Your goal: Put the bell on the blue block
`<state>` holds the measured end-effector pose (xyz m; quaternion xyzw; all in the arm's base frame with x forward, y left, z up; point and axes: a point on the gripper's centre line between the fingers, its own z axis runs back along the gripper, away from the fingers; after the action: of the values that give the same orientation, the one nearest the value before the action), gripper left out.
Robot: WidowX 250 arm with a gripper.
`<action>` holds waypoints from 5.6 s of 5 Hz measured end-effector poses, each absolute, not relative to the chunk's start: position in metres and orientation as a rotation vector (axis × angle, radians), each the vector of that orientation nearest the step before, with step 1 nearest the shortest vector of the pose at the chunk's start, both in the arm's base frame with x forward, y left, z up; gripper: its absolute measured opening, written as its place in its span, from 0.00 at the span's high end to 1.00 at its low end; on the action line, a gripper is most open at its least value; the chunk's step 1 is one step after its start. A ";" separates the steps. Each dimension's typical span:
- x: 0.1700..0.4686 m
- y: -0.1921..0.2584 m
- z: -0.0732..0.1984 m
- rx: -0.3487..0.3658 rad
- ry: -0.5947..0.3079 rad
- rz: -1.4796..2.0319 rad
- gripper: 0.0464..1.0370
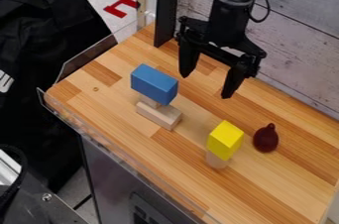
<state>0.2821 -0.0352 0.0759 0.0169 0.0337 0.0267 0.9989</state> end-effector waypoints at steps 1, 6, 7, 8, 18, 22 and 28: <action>0.279 -0.035 0.067 0.039 0.098 0.053 0.04; 0.297 -0.107 0.062 0.036 0.063 -0.103 0.04; 0.300 -0.112 0.062 0.025 0.037 -0.100 0.04; 0.301 -0.114 0.062 0.024 0.027 -0.078 0.04; 0.308 -0.102 -0.008 -0.075 0.199 0.003 0.49; 0.318 -0.055 0.094 -0.084 0.015 0.098 0.49; 0.264 0.038 0.081 -0.138 0.142 0.442 0.49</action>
<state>0.2643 0.0376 0.0811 -0.0685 0.0705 0.2191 0.9707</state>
